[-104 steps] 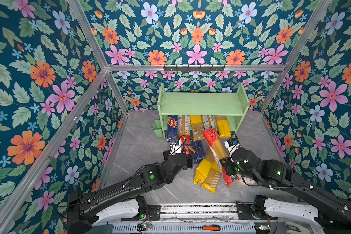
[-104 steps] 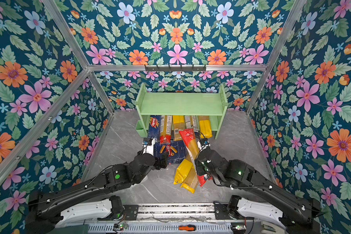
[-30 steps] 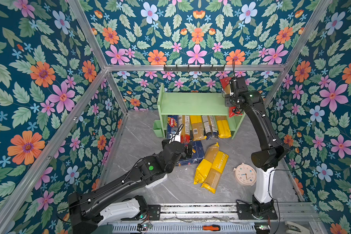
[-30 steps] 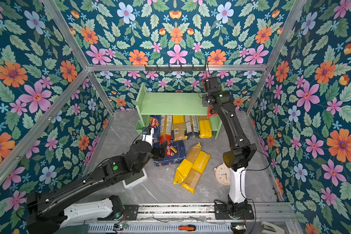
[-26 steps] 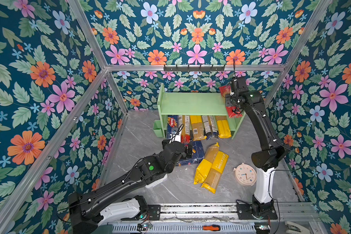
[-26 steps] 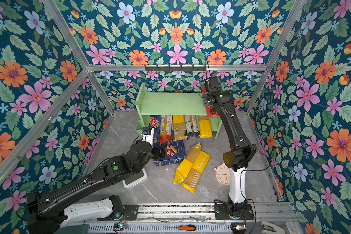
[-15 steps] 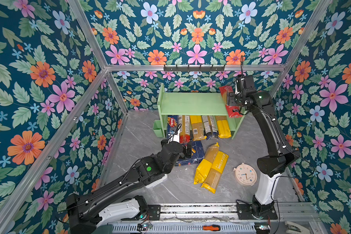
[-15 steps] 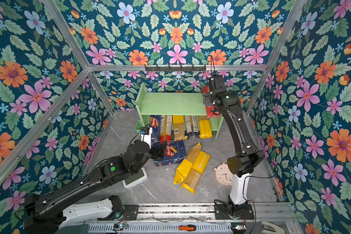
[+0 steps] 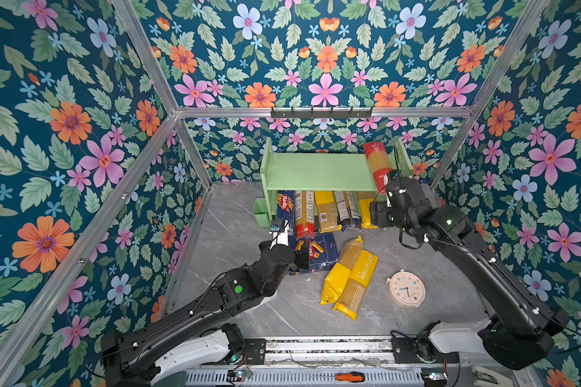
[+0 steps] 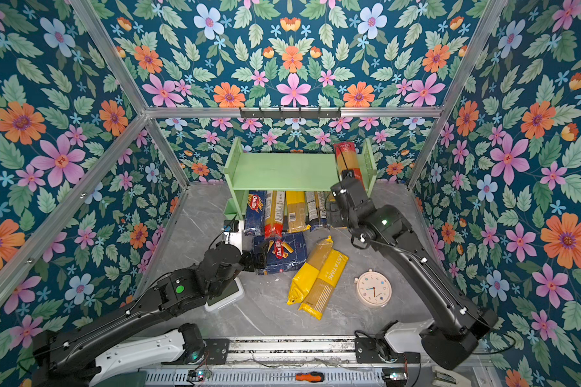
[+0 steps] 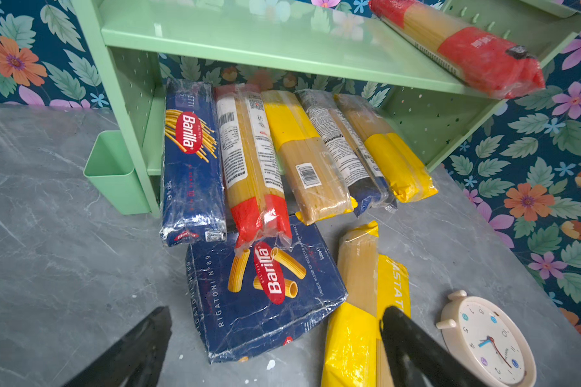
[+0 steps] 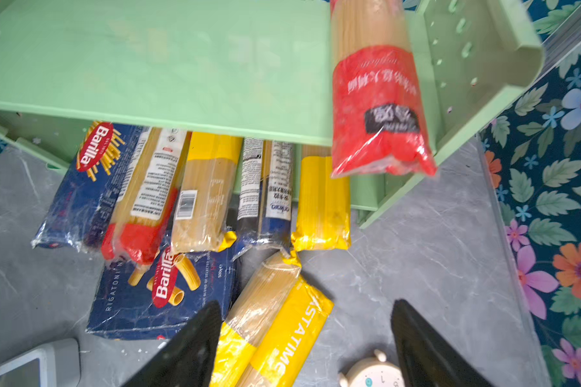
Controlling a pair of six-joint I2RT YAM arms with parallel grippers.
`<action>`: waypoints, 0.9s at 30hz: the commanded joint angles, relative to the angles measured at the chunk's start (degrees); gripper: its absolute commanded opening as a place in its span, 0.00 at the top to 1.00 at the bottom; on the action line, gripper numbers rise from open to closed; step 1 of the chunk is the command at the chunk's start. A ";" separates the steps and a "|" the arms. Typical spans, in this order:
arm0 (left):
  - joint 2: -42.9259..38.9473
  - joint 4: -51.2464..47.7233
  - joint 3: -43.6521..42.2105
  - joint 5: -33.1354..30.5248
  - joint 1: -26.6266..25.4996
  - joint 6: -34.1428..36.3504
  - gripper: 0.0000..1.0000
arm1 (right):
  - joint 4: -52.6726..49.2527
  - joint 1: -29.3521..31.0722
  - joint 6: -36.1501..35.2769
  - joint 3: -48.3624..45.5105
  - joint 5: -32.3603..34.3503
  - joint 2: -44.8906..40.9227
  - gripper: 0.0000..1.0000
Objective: Place and organize the pasta boxes and bags onto the shelf
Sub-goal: 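Draw the right gripper back and move it to the yellow Pastatime bags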
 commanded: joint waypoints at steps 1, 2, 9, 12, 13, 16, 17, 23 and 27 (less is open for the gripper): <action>-2.10 -2.09 -2.25 -0.69 0.11 -3.60 0.00 | 0.78 5.10 8.75 -6.57 2.54 -4.27 0.20; -2.93 -2.39 -3.19 -0.54 0.07 -4.36 0.00 | 0.70 6.67 10.43 -8.57 2.72 -5.37 0.19; -8.30 -5.13 -9.85 0.23 0.07 -9.36 0.00 | 5.44 17.99 24.02 -25.72 2.73 -10.56 0.19; -9.47 -6.57 -11.60 0.56 0.12 -11.22 0.00 | 7.47 22.37 28.46 -30.25 3.21 -8.48 0.18; -9.96 -6.96 -12.10 0.79 0.07 -11.70 0.00 | 7.76 23.73 30.07 -31.08 3.78 -7.26 0.18; -11.70 -7.50 -13.27 1.38 0.11 -12.78 0.00 | 8.68 26.88 34.02 -32.88 5.02 -3.44 0.17; -12.39 -7.59 -13.66 1.51 0.08 -13.03 0.00 | 8.56 27.17 34.91 -33.29 5.10 -2.41 0.17; -16.41 -10.37 -14.52 -0.16 0.09 -13.41 0.00 | 15.88 27.22 37.14 -36.67 2.10 1.48 0.17; -18.39 -14.69 -12.49 -3.03 0.08 -12.83 0.00 | 21.78 27.30 37.75 -37.28 -0.70 4.58 0.15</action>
